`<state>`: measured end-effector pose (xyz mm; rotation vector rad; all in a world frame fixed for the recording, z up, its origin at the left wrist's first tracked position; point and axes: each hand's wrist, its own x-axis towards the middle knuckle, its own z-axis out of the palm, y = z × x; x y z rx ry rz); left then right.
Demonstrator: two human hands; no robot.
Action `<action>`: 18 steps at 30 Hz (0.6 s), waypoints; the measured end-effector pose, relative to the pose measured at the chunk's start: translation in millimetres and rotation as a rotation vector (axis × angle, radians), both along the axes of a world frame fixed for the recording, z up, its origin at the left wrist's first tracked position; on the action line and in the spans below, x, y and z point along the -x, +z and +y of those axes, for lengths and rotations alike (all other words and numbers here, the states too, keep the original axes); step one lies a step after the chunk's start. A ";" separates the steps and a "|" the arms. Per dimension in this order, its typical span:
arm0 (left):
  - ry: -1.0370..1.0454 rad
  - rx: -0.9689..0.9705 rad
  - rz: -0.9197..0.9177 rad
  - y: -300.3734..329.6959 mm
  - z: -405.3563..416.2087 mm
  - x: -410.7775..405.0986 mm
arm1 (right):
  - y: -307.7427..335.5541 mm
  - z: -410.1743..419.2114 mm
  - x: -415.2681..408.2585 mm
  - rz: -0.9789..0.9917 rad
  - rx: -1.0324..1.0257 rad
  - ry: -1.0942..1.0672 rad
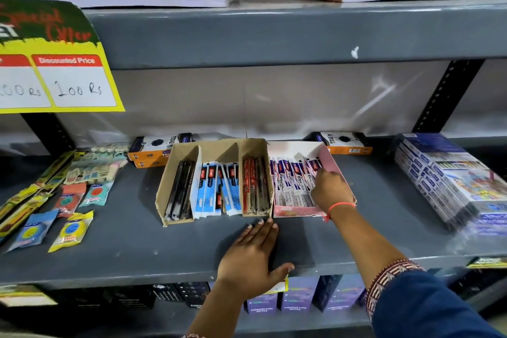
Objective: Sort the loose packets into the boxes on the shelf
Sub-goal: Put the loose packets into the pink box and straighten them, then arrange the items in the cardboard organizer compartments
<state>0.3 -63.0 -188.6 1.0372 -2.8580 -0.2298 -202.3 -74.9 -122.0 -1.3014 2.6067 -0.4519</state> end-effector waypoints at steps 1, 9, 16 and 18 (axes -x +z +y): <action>0.000 0.001 -0.001 -0.1 0.0 -0.1 | -0.5 -1.4 -1.9 -0.009 -0.023 0.015; -0.005 0.003 0.016 -0.7 -0.4 -0.5 | 2.2 -2.7 -2.8 -0.055 0.014 0.016; -0.021 0.004 0.033 -7.6 -4.0 -1.1 | 9.3 4.4 -27.3 -0.003 0.199 0.018; -0.003 0.014 0.037 -6.5 -3.4 -6.1 | 14.0 4.6 -40.5 -0.022 0.250 0.041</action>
